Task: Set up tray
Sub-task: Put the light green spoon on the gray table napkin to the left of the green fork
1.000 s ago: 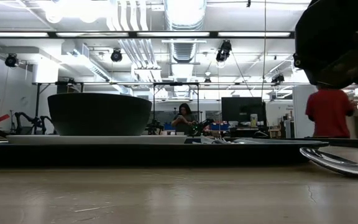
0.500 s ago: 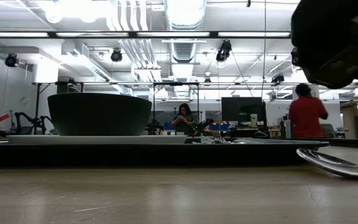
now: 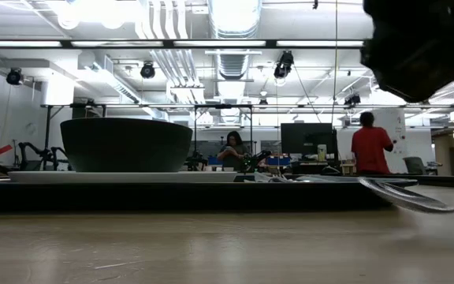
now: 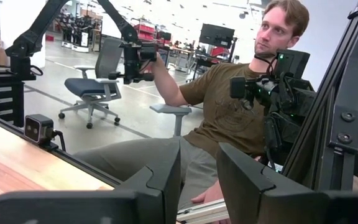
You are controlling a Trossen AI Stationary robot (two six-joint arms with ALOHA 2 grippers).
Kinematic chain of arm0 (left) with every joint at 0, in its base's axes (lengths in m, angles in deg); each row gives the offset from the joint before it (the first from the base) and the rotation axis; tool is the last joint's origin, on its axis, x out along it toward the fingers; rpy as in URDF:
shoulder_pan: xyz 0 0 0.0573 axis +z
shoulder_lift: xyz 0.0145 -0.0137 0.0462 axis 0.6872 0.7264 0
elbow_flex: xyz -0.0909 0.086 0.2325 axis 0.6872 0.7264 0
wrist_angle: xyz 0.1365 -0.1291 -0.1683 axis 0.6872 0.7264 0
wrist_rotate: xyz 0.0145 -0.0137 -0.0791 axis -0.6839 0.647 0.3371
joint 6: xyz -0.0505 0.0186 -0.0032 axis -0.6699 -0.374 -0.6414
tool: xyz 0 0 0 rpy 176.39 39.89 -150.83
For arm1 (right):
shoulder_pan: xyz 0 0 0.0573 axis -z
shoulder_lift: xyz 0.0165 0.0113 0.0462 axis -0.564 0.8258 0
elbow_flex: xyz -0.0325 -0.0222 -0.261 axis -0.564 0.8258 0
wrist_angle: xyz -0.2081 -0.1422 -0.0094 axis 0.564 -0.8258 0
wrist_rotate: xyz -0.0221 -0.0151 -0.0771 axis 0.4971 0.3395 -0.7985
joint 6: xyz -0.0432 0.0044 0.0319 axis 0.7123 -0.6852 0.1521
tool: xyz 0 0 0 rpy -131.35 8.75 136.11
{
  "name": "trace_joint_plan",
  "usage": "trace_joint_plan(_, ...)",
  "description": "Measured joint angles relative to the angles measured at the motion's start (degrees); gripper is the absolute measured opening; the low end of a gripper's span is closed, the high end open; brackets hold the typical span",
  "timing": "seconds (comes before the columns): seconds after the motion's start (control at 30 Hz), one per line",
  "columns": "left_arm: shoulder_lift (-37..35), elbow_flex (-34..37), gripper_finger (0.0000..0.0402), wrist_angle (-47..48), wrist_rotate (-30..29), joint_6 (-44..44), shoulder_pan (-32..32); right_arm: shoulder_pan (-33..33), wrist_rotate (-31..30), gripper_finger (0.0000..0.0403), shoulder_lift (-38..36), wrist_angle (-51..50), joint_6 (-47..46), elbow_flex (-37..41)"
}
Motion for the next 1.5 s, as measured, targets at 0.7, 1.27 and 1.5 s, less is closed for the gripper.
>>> trace_joint_plan(0.7,0.0,0.0,0.0085,0.0,0.0,0.0,0.0,6.5,-13.0,0.0029,-0.9,-1.1,14.0,-7.2)
trace_joint_plan(1.27,0.0,0.0,0.0085,0.0,0.0,0.0,0.0,16.3,-11.1,0.0032,-0.9,-5.4,15.0,-7.3)
trace_joint_plan(1.5,0.0,0.0,0.0085,0.0,0.0,0.0,0.0,19.3,-11.8,0.0032,-0.9,-8.6,12.5,-7.3)
